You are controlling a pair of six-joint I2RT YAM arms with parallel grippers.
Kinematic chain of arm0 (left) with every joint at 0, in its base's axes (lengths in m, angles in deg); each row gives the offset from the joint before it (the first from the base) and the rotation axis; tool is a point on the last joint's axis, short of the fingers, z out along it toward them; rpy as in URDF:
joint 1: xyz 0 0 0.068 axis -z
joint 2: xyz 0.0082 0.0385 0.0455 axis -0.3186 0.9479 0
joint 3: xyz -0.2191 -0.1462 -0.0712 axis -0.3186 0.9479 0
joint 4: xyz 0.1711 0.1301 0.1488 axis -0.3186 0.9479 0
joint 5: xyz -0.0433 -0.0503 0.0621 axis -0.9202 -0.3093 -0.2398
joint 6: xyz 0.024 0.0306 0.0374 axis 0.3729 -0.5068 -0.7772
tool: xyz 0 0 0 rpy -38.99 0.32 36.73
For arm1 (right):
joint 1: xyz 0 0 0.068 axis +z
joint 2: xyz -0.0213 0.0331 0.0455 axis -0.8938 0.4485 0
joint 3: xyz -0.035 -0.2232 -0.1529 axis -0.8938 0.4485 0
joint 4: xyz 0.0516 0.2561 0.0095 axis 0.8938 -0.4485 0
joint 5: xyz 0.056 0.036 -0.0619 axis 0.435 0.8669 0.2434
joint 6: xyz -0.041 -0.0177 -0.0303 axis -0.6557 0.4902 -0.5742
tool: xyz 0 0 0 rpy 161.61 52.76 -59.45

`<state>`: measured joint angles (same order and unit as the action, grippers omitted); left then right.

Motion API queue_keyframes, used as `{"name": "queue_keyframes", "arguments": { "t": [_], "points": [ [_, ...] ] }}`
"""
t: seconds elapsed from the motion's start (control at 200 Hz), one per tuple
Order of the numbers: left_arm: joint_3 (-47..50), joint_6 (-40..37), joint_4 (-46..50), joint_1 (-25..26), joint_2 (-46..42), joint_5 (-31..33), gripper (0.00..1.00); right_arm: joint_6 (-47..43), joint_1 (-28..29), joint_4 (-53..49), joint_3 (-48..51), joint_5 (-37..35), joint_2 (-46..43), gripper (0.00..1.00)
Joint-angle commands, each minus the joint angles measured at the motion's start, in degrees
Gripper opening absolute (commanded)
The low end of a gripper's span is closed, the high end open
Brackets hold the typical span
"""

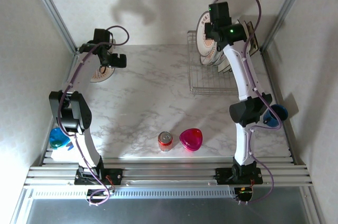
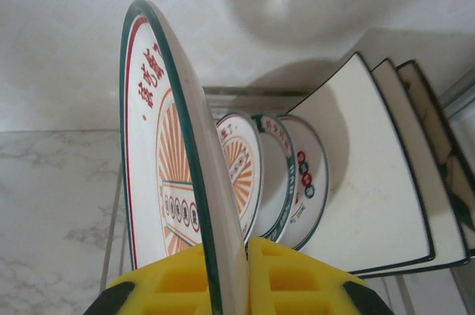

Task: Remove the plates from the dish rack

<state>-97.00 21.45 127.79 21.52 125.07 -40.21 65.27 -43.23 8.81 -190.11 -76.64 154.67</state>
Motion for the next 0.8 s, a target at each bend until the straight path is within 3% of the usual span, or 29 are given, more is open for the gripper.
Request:
{"name": "queue_keyframes", "arguments": {
  "t": [0.0, 0.28, 0.395, 0.581, 0.796],
  "points": [
    [0.3, 0.8, -0.7, 0.5, -1.1, 1.0, 1.0, 2.0, -0.4, 3.9, 6.7, 9.0, -6.2, 0.0],
    [0.5, 0.7, -1.3, 0.5, -1.7, 1.4, 1.0, 12.8, -5.4, 29.0, 41.9, 46.9, -22.2, 0.0],
    [0.9, 0.8, -2.2, 0.4, -2.1, 1.0, 1.0, 18.5, -6.4, 41.0, 53.2, 58.2, -24.7, 0.0],
    [0.9, 1.2, -2.7, 0.5, -1.7, 0.3, 1.0, 23.2, -6.5, 50.0, 61.6, 62.2, -24.8, 0.0],
    [1.9, 2.4, -5.1, 0.6, -2.4, -3.2, 1.0, 21.9, -6.8, 48.9, 61.0, 61.8, -23.4, 0.0]
  ]
}}
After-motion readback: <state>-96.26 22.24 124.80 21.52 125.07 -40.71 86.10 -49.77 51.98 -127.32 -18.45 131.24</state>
